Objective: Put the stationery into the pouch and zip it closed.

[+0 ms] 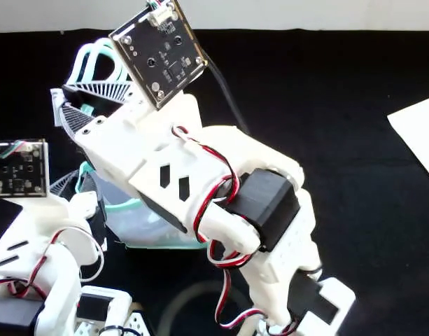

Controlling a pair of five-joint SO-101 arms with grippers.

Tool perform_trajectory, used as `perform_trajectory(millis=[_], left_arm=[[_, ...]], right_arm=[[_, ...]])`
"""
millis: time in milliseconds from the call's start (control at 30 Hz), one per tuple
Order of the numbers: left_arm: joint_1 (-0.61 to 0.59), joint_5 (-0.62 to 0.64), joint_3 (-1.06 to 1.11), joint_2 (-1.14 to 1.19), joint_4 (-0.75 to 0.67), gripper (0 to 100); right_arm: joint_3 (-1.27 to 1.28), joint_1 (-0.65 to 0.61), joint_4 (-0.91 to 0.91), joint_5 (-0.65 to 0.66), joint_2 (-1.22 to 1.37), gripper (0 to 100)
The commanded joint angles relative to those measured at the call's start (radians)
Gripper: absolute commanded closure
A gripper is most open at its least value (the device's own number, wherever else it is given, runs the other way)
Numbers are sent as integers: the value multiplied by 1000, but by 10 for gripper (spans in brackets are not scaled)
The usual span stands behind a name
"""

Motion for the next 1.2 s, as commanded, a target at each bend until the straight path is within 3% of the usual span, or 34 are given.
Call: perform_trajectory(millis=[0, 167, 367, 733, 867, 967, 1100, 1167], left_arm=[[68, 25, 116, 53, 23, 989], [65, 29, 70, 53, 28, 947], [70, 29, -145, 51, 153, 849], [70, 35, -627, 61, 241, 849], [68, 126, -780, 61, 245, 850], [68, 127, -792, 61, 275, 857], [68, 123, -739, 56, 272, 992], [64, 123, -693, 56, 256, 982]], right_arm=[[-91, 12, 27, 20, -10, 991], [-91, 168, 59, 26, -13, 991], [-91, 306, 51, 26, -30, 991], [-90, 326, 54, 26, -39, 991], [-87, 326, 54, 26, -39, 991], [-87, 326, 54, 26, -39, 991], [-90, 326, 53, 26, -39, 991], [-91, 321, 45, 26, -39, 991]])
